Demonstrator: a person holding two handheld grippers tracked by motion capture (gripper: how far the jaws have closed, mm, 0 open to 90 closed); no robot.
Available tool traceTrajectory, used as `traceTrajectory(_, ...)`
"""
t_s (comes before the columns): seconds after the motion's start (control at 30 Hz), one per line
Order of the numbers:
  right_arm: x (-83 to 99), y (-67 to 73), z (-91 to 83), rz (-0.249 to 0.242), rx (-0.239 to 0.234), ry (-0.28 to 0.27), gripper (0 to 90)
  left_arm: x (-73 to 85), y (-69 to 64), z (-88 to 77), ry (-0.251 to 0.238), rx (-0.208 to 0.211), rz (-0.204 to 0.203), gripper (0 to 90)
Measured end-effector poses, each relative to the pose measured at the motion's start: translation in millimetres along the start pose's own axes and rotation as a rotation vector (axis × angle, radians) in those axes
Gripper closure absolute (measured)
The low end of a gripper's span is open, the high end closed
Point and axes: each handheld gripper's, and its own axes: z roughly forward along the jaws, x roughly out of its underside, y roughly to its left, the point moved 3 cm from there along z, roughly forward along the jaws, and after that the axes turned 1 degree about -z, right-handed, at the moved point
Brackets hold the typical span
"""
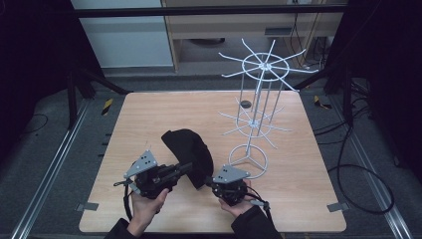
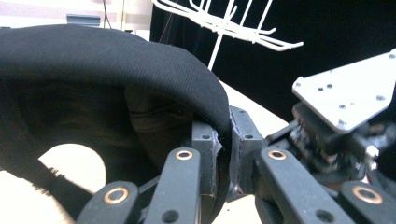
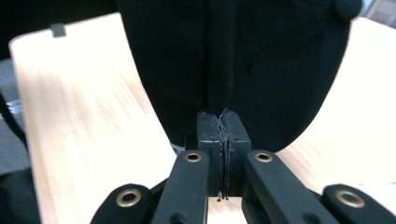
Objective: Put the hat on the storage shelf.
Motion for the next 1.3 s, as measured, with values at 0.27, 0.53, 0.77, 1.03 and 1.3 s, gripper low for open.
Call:
traceTrajectory(0.27, 6.8, 7.1, 7.7, -0.092, -0.015, 0.120, 89.4, 22.7, 11.9, -8.1, 0.066, -0.047, -0.001, 80.9)
traceTrajectory(0.53, 6.7, 16.8, 15.1, -0.106, -0.041, 0.103, 89.0, 38.8, 23.8, -30.2, 0.114, -0.094, -0.005, 74.2)
traceTrajectory(0.77, 5.5, 21.5, 17.0, -0.107, -0.056, 0.093, 89.1, 39.0, 37.4, -53.6, 0.085, -0.196, -0.028, 56.2)
traceTrajectory(1.03, 4.7, 32.1, 24.1, -0.130, -0.098, 0.083, 88.6, 29.0, 44.3, -63.0, 0.016, -0.298, -0.012, 49.0)
traceTrajectory(1.3, 6.6, 43.3, 32.8, -0.115, -0.156, 0.102, 89.9, 38.3, 61.9, -56.8, 0.064, -0.355, -0.013, 48.8)
